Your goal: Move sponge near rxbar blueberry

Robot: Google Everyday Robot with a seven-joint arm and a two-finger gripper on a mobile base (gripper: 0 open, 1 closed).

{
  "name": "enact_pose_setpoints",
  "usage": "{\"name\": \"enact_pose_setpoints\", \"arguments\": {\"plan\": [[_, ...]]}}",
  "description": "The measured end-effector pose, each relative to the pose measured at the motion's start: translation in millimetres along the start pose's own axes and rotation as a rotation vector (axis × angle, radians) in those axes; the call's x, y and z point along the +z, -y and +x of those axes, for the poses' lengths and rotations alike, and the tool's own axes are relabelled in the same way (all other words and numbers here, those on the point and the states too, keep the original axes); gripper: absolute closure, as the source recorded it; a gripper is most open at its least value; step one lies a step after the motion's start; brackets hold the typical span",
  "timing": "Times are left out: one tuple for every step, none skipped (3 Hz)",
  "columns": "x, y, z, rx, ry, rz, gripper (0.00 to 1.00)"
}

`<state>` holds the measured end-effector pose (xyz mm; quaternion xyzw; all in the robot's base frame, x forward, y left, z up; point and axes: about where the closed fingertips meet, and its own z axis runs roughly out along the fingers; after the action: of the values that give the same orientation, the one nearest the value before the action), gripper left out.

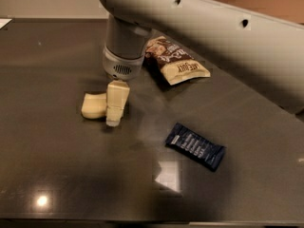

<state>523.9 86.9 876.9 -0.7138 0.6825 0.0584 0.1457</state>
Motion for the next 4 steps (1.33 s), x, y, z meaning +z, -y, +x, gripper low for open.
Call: {"name": "enact_pose_setpoints", "arguments": {"plan": [[18.5,11.8,-4.6,0.02,-0.003,-0.015,0.0],[28.5,21.4,-4.4,0.036,-0.011,-0.019,0.18],[37.7,26.7,-2.2,0.046,-0.024,-0.024,0.43],[45.4,27.1,3.0,0.048,-0.042,-0.027,0.65]]}}
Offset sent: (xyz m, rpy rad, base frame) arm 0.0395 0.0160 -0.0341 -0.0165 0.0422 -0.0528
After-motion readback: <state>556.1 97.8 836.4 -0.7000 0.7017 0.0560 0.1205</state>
